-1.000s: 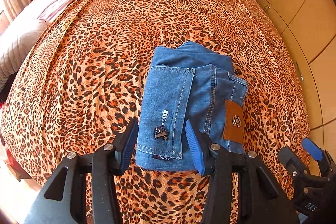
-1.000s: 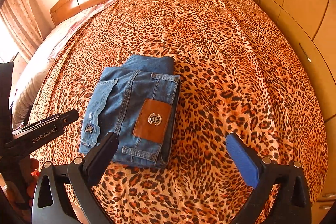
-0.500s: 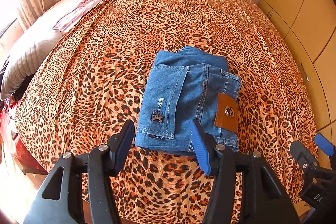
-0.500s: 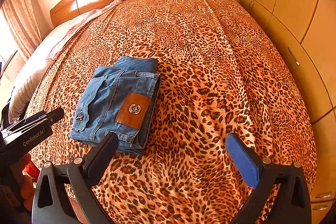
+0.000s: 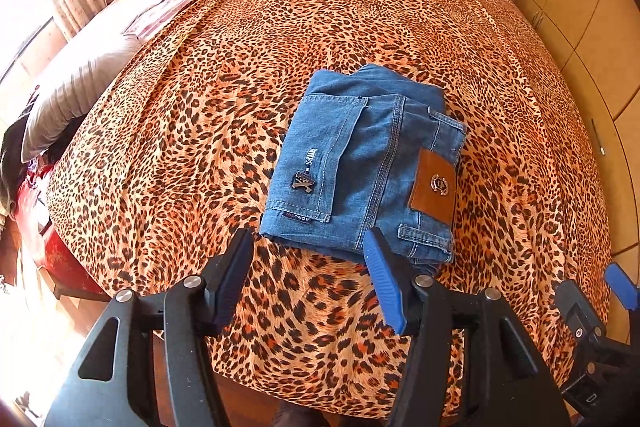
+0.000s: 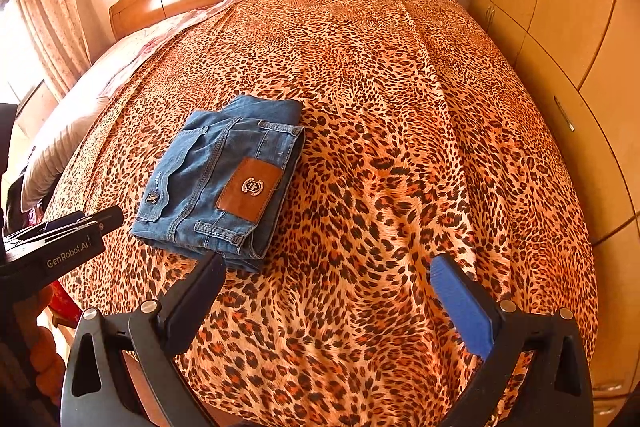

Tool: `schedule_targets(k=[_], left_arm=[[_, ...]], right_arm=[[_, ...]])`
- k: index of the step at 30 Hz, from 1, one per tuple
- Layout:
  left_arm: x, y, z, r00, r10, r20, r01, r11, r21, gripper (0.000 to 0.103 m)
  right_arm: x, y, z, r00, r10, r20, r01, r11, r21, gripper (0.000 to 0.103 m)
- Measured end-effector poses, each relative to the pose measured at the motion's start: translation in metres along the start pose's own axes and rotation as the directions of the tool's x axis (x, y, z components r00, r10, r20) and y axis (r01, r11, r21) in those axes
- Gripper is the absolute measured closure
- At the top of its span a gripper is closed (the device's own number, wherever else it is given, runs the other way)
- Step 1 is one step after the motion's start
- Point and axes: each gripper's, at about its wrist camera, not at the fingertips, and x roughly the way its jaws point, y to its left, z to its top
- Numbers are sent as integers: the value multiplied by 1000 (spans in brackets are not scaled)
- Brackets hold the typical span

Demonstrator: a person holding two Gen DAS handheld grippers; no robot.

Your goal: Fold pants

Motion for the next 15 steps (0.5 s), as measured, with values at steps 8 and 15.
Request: schedule_targets(k=[8, 15], left_arm=[[-14, -12, -12, 1000, -5, 16, 5, 999, 37, 47], [-17, -14, -14, 996, -78, 31, 75, 993, 93, 47]], right_arm=[[-6, -11, -7, 1000, 28, 8, -28, 999, -30, 0], [-16, -15, -15, 1000, -17, 24, 17, 1000, -9, 0]])
